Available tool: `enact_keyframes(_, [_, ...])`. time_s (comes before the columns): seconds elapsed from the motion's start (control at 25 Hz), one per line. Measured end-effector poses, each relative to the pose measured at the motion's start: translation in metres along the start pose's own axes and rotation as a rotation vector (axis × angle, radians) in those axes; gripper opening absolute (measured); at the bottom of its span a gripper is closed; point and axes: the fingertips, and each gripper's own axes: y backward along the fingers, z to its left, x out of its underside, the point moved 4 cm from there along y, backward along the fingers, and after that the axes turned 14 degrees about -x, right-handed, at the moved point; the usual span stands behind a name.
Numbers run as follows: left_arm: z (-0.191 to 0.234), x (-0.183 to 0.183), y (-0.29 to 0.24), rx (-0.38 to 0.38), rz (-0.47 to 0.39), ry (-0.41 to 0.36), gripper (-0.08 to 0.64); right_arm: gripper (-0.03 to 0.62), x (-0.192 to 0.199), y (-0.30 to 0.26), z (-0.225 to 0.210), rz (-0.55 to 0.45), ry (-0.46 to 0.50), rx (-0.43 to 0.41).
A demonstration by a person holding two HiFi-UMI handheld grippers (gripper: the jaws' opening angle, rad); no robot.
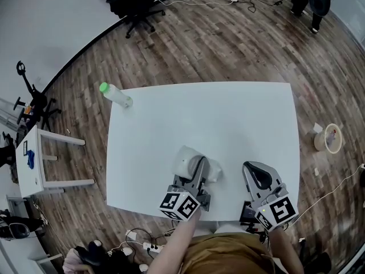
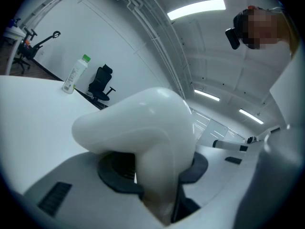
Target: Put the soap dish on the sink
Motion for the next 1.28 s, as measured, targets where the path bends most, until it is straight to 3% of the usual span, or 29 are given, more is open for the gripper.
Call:
enact_keyframes(0.32, [0.009, 0.03, -0.012, -0.042, 0.07, 0.15, 0.17, 0.009, 0.008, 0.006, -0.005, 0.006, -0.025, -0.001])
enact_keyframes(0.56, [0.014, 0.037, -0.019, -0.058, 0.088, 0.19, 0.17, 0.009, 0.014, 0.009, -0.006, 0.02, -0.029, 0.014])
enact_keyframes(1.0, [0.029, 0.044, -0.027, -0.098, 0.087, 0.29, 0.17, 0.009, 0.043, 0.012, -0.013, 0.132, -0.002, 0.031])
enact_keyframes(1.28, [0.029, 0.053, -0.031, -0.061, 0.091, 0.36, 0.17, 0.009, 0.049, 0.009, -0.009, 0.147, -0.001, 0.026])
